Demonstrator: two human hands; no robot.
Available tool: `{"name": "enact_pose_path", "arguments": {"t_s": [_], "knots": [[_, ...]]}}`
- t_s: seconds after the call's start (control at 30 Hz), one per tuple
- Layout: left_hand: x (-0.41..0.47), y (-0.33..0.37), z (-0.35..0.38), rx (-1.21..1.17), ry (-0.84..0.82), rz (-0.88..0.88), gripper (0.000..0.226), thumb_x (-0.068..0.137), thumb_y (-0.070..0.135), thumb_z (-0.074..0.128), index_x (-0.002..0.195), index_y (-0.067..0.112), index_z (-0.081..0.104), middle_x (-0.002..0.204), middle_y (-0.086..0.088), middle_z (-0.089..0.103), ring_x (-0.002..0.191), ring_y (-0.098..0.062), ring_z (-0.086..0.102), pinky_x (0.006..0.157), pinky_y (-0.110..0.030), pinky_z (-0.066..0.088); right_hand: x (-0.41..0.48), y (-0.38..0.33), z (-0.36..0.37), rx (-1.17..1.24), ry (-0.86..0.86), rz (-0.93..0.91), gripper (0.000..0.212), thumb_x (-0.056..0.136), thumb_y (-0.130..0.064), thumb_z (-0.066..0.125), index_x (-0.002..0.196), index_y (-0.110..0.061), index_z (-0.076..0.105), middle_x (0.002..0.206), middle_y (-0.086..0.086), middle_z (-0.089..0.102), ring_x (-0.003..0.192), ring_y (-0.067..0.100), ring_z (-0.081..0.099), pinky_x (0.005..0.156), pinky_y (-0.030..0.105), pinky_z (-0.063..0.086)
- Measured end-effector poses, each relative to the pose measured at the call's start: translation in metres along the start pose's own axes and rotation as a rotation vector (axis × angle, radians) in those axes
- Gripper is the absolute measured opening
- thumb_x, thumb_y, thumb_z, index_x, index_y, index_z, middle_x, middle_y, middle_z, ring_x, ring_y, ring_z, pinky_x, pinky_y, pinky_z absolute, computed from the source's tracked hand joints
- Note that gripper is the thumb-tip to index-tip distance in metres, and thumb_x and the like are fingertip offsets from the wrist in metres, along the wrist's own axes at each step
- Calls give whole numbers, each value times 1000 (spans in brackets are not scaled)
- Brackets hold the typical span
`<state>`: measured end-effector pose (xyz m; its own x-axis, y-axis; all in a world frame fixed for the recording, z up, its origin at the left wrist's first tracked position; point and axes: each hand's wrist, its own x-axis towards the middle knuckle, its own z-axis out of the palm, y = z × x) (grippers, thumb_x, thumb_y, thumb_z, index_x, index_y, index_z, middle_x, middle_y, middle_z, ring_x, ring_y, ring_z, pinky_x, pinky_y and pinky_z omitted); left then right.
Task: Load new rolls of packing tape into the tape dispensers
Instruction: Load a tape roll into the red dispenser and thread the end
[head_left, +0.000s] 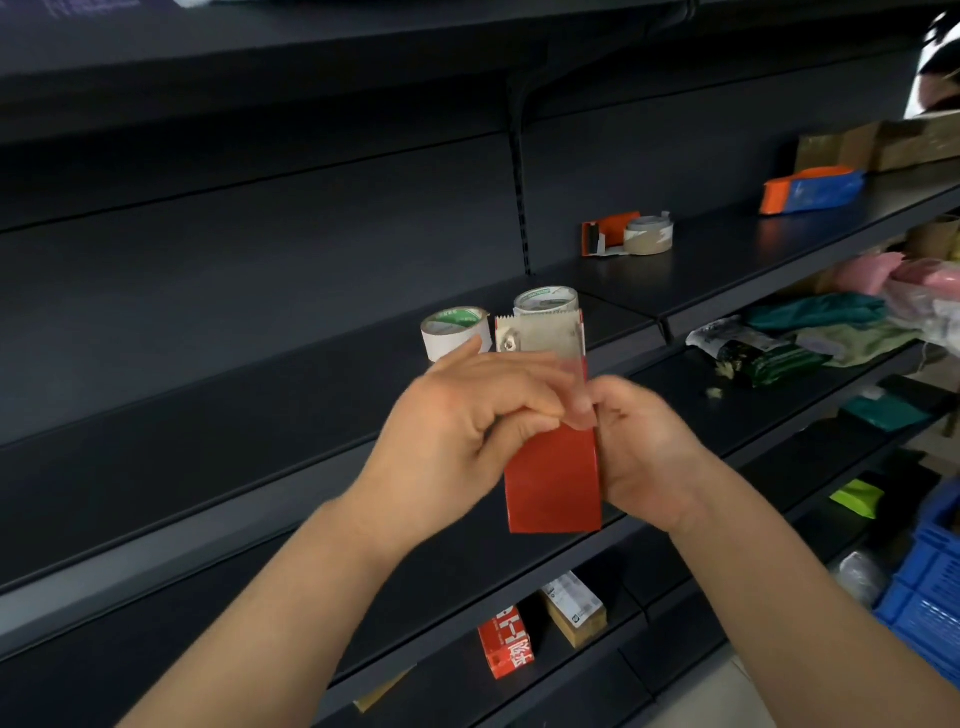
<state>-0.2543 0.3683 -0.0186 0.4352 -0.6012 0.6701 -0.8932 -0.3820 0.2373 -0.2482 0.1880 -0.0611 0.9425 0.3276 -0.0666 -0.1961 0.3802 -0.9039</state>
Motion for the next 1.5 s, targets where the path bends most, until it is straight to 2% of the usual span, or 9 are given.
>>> {"name": "enact_pose_path", "arguments": {"t_s": [0.2,0.33,0.5,0.63,0.7,0.83,1.0,1.13,1.5], "knots": [[-3,-5,5,281,77,91,9,88,23,70,87,22,79,142,-2,49,141,-27,32,108,-48,37,-3,-5,0,39,-94,-16,45,89,-37,55,124,-12,66,114,14,70,97,25,69,81,40,57],[-7,-10,8,500,19,165,30,90,16,56,111,24,75,136,-8,58,129,-27,42,102,-47,42,-2,-8,-1,-1,45,-56,44,82,-31,63,117,-5,68,106,16,74,92,25,72,76,39,58],[-16,-15,13,608,63,62,54,84,-3,42,133,14,59,137,-9,59,103,-24,61,84,-40,53,1,-9,-3,-129,185,-64,35,90,-34,63,114,-9,70,108,11,75,105,28,70,99,50,50],[-11,-4,3,377,327,-235,44,90,2,56,133,13,58,105,7,71,81,-19,66,69,-35,56,1,-9,-8,-169,256,-33,38,91,-37,63,118,-9,65,106,9,76,104,28,70,102,55,47],[1,-1,-1,224,245,-496,20,92,24,62,108,29,72,87,22,66,82,-12,64,75,-31,53,-1,-7,-8,-245,233,-31,41,89,-41,65,118,-13,64,105,6,76,102,26,71,101,55,48],[16,1,5,-271,142,-830,16,86,36,70,83,22,76,81,6,75,86,-17,69,79,-26,55,-3,-7,0,-332,150,-49,46,81,-48,65,114,-17,68,105,5,76,103,27,70,102,57,46],[19,-2,5,-391,213,-886,18,81,31,76,84,14,74,85,-2,75,73,-9,66,63,-10,50,-4,-5,-2,-344,139,-45,56,73,-54,68,113,-15,68,110,10,74,109,33,67,104,63,41],[17,-1,2,-464,68,-930,12,85,24,73,90,13,72,87,1,74,68,5,64,55,-3,42,-3,-5,-3,-352,117,-45,57,70,-53,68,112,-15,69,110,10,74,110,34,67,105,63,40],[18,-4,0,-555,69,-839,8,87,11,69,80,13,69,74,4,63,57,5,53,56,-6,41,5,0,-2,-346,118,-34,68,64,-49,84,119,-14,65,111,10,74,108,33,68,103,65,41]]}}
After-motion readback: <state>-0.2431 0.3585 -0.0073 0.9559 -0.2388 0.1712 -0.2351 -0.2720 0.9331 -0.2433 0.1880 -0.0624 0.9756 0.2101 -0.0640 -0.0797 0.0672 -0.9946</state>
